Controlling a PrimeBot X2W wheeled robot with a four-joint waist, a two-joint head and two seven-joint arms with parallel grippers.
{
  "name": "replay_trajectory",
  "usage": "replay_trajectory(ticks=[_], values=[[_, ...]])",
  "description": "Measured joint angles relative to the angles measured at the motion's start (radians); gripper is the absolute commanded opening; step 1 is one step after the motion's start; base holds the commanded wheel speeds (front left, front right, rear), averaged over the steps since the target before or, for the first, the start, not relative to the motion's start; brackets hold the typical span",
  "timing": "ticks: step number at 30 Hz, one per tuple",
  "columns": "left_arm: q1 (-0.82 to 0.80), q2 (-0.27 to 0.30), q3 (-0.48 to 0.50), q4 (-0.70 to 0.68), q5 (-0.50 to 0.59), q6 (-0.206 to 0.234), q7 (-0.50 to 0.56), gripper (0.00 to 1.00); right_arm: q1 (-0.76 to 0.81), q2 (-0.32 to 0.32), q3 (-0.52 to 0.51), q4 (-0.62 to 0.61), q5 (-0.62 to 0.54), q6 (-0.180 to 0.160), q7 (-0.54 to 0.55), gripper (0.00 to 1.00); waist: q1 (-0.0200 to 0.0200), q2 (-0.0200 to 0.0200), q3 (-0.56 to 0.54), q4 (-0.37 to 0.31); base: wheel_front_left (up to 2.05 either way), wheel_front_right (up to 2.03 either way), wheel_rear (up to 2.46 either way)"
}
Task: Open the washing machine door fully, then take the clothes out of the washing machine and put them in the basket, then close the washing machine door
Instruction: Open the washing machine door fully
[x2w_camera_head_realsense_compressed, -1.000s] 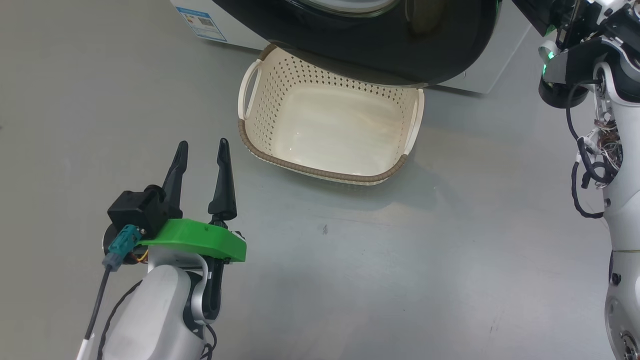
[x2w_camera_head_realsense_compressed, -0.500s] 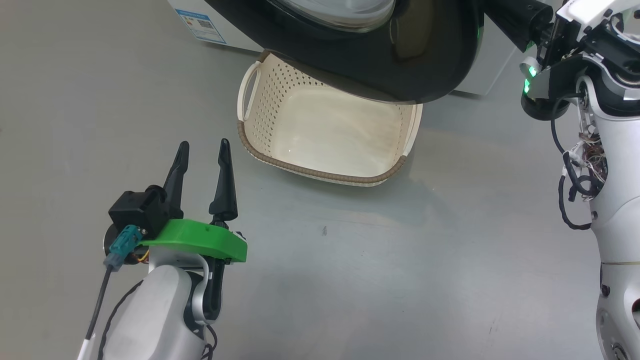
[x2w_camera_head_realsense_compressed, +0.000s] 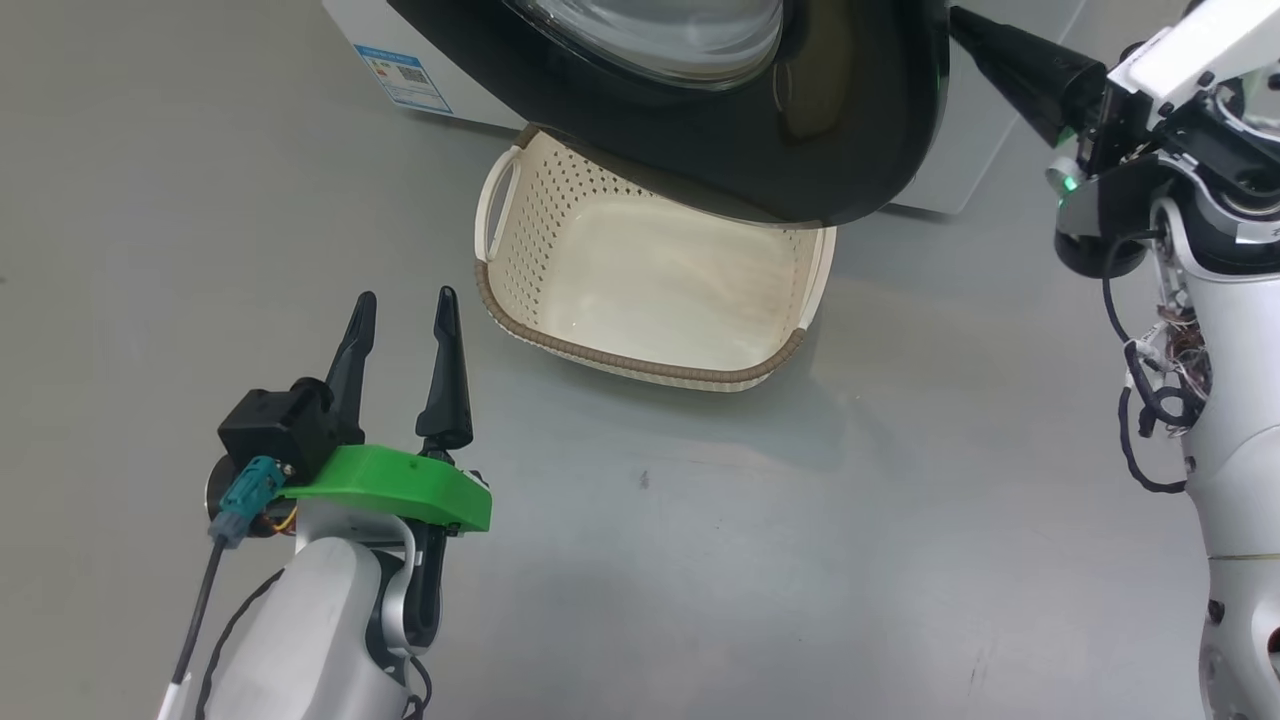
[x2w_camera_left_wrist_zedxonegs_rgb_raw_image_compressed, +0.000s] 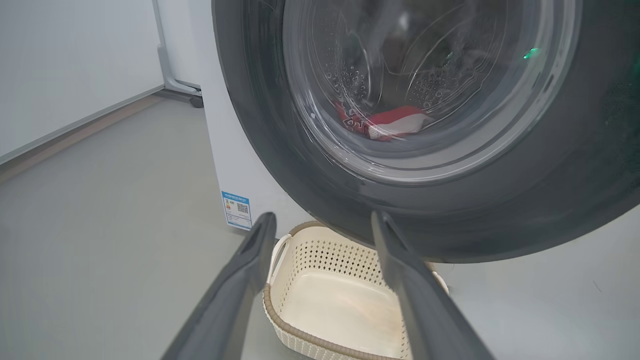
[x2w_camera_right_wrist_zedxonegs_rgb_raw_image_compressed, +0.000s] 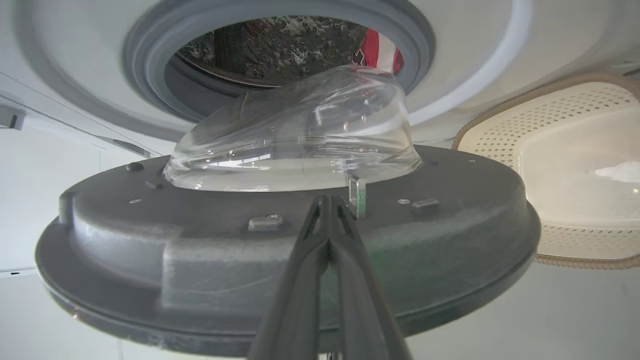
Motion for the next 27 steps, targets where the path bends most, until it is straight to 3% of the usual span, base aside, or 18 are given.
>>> replay_trajectory(ticks=[7,14,27], values=[[0.021,0.000,0.011,0.012,0.001,0.000,0.000,1.00,0.047,-0.090,0.012,-0.033,-0.127,0.086,-0.077,0.00,0.0000,0.0000,-0.034,-0.010,0.00,0.00,0.00],[0.043,0.002,0.035,0.014,0.008,0.003,0.000,1.00,0.130,-0.208,0.138,-0.152,-0.397,0.240,-0.172,0.00,0.0000,0.0000,-0.069,-0.027,0.00,0.00,0.00],[0.066,0.002,0.049,0.014,0.015,0.006,0.000,1.00,0.294,-0.331,0.202,-0.325,-0.796,0.244,-0.498,0.00,0.0000,0.0000,-0.108,-0.068,0.00,0.00,0.00]])
